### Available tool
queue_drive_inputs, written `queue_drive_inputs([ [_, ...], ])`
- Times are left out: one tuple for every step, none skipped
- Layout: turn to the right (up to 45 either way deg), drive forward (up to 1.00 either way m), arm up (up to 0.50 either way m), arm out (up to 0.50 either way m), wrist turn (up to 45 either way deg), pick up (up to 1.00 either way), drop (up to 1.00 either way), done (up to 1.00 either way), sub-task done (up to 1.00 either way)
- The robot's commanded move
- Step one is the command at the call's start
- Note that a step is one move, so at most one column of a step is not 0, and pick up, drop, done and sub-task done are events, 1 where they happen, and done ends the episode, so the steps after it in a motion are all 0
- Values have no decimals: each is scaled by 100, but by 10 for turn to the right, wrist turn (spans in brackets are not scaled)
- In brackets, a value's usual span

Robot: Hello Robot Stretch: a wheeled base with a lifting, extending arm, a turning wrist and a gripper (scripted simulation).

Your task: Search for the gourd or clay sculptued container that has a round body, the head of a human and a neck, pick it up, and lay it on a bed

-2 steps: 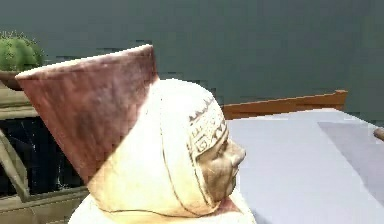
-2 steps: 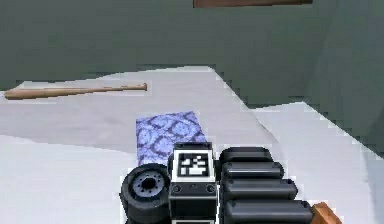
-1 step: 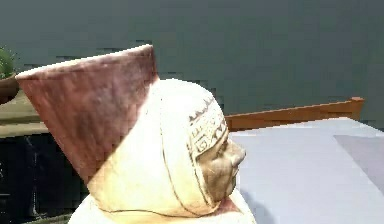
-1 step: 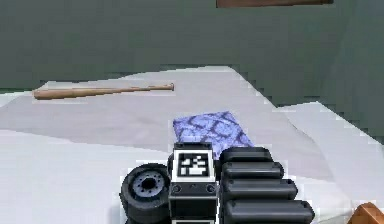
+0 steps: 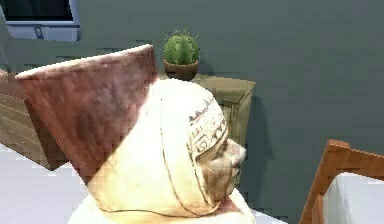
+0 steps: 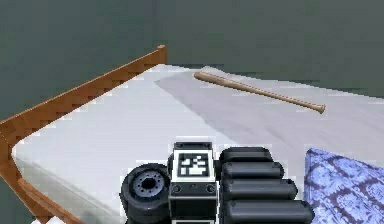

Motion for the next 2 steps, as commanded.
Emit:
queue_drive_inputs([
  [0, 0, 0, 48, 0, 0, 0, 0, 0],
  [0, 0, 0, 0, 450, 0, 0, 0, 0],
])
